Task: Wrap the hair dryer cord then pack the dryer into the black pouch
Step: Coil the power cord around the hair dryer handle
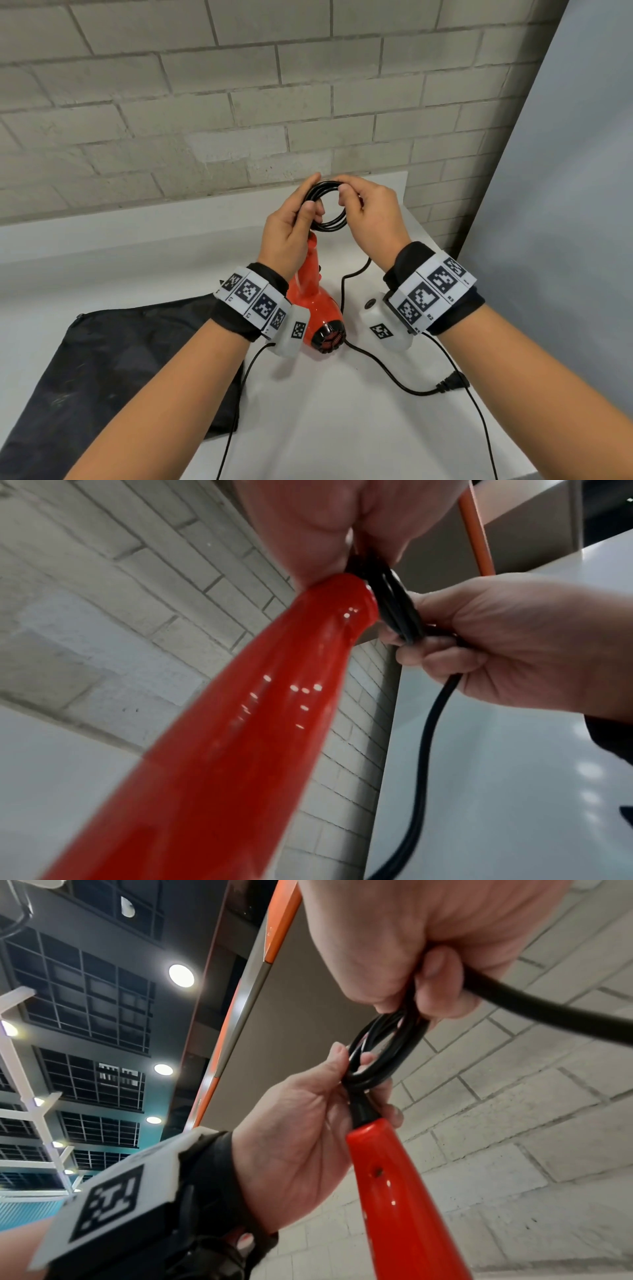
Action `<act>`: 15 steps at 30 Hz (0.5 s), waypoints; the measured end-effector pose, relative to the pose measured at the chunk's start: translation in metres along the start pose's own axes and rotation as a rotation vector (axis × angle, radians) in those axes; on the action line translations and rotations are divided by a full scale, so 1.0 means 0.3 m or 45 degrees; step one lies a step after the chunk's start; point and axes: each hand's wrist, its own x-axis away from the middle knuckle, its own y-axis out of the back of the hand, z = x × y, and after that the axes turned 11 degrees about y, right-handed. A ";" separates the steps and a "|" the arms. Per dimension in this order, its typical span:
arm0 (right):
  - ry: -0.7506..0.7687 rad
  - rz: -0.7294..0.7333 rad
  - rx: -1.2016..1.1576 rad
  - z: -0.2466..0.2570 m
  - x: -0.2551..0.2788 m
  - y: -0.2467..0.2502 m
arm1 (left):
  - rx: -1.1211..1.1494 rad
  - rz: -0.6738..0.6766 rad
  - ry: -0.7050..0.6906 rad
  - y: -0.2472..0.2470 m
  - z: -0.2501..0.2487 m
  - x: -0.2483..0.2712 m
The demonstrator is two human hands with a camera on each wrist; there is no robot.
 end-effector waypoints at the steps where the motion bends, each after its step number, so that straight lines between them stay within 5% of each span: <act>1: -0.011 -0.001 -0.002 0.000 0.003 -0.001 | 0.034 -0.032 0.012 -0.006 0.000 0.001; 7: -0.095 0.150 -0.012 -0.001 0.013 0.032 | -0.020 -0.162 -0.014 -0.027 -0.006 -0.006; 12: -0.257 0.087 0.039 -0.018 0.096 0.119 | -0.006 -0.158 0.042 -0.034 -0.009 -0.017; 15: -0.443 0.421 0.246 -0.083 0.191 0.176 | -0.033 -0.111 0.070 -0.048 -0.014 -0.018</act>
